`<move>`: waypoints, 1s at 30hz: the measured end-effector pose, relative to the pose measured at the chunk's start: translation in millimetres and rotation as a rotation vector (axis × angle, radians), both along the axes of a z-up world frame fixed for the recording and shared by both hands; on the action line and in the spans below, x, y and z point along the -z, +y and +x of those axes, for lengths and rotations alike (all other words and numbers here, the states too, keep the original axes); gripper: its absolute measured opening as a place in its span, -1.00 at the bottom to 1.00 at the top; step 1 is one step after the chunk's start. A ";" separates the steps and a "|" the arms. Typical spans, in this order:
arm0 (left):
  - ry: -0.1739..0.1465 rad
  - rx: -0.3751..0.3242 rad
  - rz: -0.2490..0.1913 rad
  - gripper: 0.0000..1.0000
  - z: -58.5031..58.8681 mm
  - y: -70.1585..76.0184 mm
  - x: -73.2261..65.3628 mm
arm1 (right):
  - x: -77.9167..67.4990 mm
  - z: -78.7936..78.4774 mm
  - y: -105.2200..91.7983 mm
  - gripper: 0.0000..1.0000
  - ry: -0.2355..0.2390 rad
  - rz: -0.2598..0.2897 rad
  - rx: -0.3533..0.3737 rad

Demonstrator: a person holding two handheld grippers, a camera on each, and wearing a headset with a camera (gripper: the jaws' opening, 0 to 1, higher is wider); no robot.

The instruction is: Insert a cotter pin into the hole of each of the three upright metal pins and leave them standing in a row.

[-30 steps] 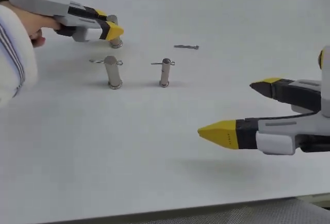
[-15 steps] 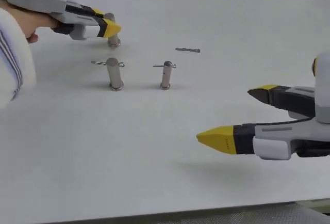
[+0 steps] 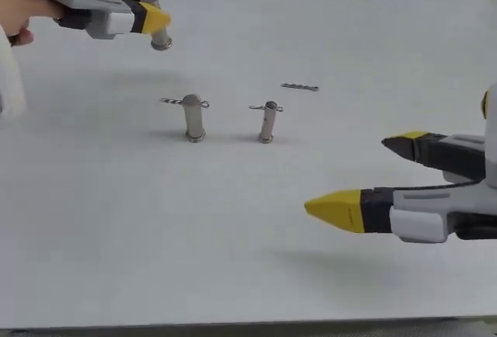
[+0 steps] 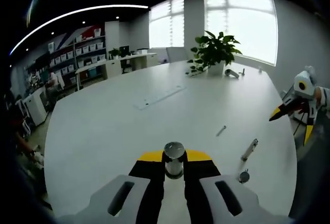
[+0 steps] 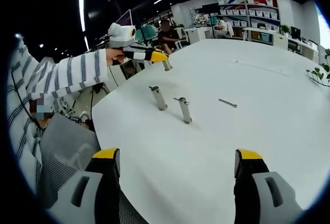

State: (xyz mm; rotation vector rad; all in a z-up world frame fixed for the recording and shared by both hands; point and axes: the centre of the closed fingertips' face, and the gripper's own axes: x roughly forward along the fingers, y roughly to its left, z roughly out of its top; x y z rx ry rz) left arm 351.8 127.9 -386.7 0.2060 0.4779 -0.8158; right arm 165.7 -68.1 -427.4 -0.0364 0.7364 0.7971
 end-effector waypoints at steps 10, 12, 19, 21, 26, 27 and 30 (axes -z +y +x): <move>-0.030 0.067 0.012 -0.82 -37.2 -6.5 -18.5 | -5.7 -1.7 0.7 0.81 -0.026 0.003 -0.003; -0.027 0.083 -0.008 -0.82 -47.7 -11.5 -20.9 | -6.4 -2.0 0.7 0.81 -0.029 0.004 -0.001; -0.029 0.155 -0.030 -0.82 -88.2 -35.0 -23.4 | -9.5 -5.0 -0.1 0.81 -0.038 0.006 0.001; -0.029 0.181 -0.023 -0.82 -100.4 -43.0 -21.9 | -10.0 -6.2 -0.3 0.81 -0.040 0.006 0.001; -0.014 0.235 -0.010 -0.82 -126.4 -60.8 -14.5 | -11.2 -9.4 -0.2 0.81 -0.041 0.008 0.001; -0.004 0.245 -0.020 -0.82 -131.4 -65.4 -11.8 | -11.3 -9.8 -0.1 0.81 -0.041 0.009 0.001; 0.008 0.264 -0.015 -0.82 -141.0 -74.1 -3.2 | -11.6 -11.1 0.6 0.81 -0.042 0.011 0.000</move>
